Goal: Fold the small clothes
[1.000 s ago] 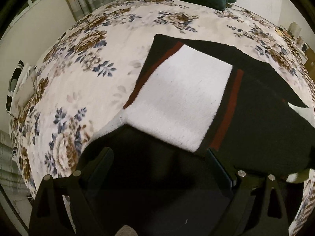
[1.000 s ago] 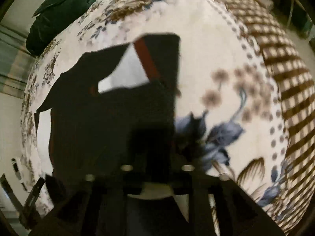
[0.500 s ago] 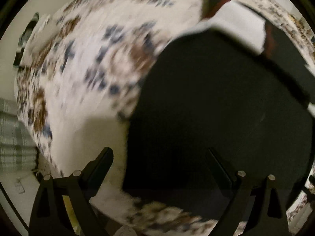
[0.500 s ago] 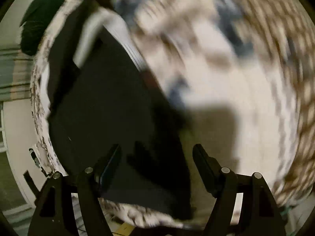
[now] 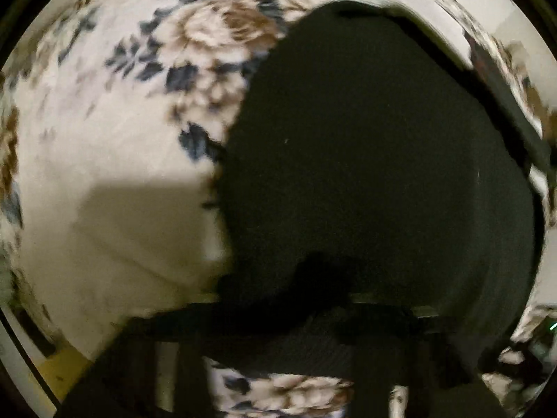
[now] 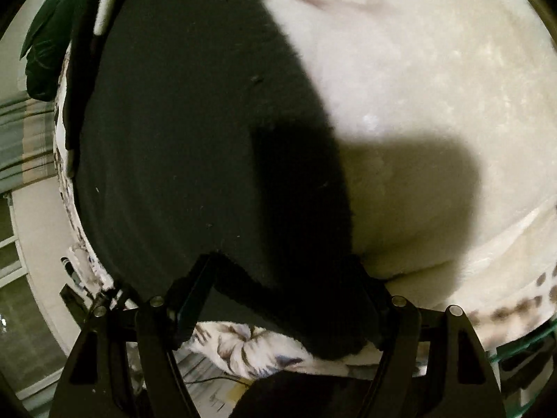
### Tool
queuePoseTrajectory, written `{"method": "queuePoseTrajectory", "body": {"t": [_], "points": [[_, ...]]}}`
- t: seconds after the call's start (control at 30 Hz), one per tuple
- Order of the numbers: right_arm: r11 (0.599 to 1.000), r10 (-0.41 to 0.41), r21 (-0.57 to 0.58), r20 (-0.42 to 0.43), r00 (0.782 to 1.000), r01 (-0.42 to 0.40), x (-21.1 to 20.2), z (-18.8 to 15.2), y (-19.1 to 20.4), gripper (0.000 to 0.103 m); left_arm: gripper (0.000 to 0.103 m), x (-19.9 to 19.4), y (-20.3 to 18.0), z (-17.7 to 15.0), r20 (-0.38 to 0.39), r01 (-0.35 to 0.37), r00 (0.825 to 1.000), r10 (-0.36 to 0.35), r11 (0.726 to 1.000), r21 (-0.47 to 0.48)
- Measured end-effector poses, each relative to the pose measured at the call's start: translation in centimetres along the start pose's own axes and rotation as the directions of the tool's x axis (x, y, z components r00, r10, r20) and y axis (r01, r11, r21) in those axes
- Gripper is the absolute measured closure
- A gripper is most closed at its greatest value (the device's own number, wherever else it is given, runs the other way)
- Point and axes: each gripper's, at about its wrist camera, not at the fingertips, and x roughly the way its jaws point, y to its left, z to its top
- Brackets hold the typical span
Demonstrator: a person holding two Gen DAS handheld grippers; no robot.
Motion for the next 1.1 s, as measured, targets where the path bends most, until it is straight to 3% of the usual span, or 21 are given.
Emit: {"method": "queuePoseTrajectory", "body": {"t": [0.03,0.07,0.2,0.27,0.4,0.5,0.57,0.6,0.7,0.73,0.77,0.8,0.83,1.0,1.1], "points": [[1.0,-0.024,-0.007,0.011,1.0,0.024,0.0,-0.3,0.3,0.061,0.092,-0.4,-0.3,-0.4,0.021,0.007,1.0,-0.007,1.0,0.018],[0.999,-0.03,-0.01,0.014,0.999,0.03,0.1,-0.6,0.5,0.089,0.094,-1.0,-0.4,-0.9,0.046,0.01,0.999,-0.012,1.0,0.027],[0.995,-0.091,-0.041,0.088,0.992,0.095,-2.3,-1.3,1.9,0.091,0.096,-3.6,-0.2,-2.3,0.08,0.04,0.996,-0.04,0.999,0.009],[0.995,-0.101,0.002,0.133,0.986,0.101,-4.5,-1.4,1.2,0.091,0.096,-4.8,-0.2,-2.6,0.092,0.053,0.994,-0.054,0.998,0.015],[0.996,-0.078,-0.03,0.094,0.993,0.081,-4.9,-1.6,0.6,0.089,0.095,-3.5,0.4,-1.9,0.066,0.096,0.993,-0.097,0.995,0.022],[0.998,-0.066,-0.011,0.002,0.998,0.066,-2.7,-1.0,0.1,0.073,0.092,-1.3,1.3,-1.5,0.006,0.15,0.989,-0.15,0.988,-0.035],[0.999,-0.053,0.007,-0.02,0.998,0.053,-1.9,-0.5,-0.3,0.055,0.078,0.3,2.3,-1.2,-0.029,0.201,0.978,-0.205,0.975,-0.095],[0.999,-0.039,0.02,-0.022,0.999,0.04,-1.7,-0.5,-0.7,0.051,0.076,0.8,2.9,-1.2,-0.031,0.235,0.97,-0.241,0.964,-0.127],[0.998,0.006,0.06,-0.021,1.0,-0.004,-0.7,-0.6,-1.1,0.05,0.077,0.9,3.1,-1.3,-0.024,0.248,0.967,-0.254,0.959,-0.136],[0.997,0.015,0.069,-0.008,1.0,-0.015,-0.7,-0.8,-1.2,0.05,0.078,0.6,2.9,-1.5,-0.014,0.235,0.971,-0.238,0.965,-0.117],[0.997,0.022,0.077,0.007,1.0,-0.022,-0.9,-1.0,-1.2,0.055,0.088,0.2,2.6,-1.7,-0.004,0.216,0.976,-0.218,0.971,-0.099],[0.996,0.029,0.079,0.016,0.999,-0.03,-1.1,-1.2,-1.2,0.079,0.092,-0.2,2.2,-2.0,0.001,0.207,0.978,-0.208,0.975,-0.083],[0.996,0.045,0.073,0.009,0.999,-0.045,-1.4,-1.6,-1.4,0.087,0.095,-1.0,1.7,-2.2,0.014,0.198,0.98,-0.197,0.978,-0.059],[0.998,0.064,0.013,0.051,0.997,-0.065,-4.8,-3.7,1.9,0.089,0.096,-5.4,0.2,-1.7,0.066,0.204,0.977,-0.201,0.979,-0.028],[0.994,0.104,-0.044,0.086,0.991,-0.1,-8.9,-3.7,4.9,0.09,0.097,-9.8,-1.0,0.4,0.119,0.269,0.958,-0.262,0.962,-0.048]]}}
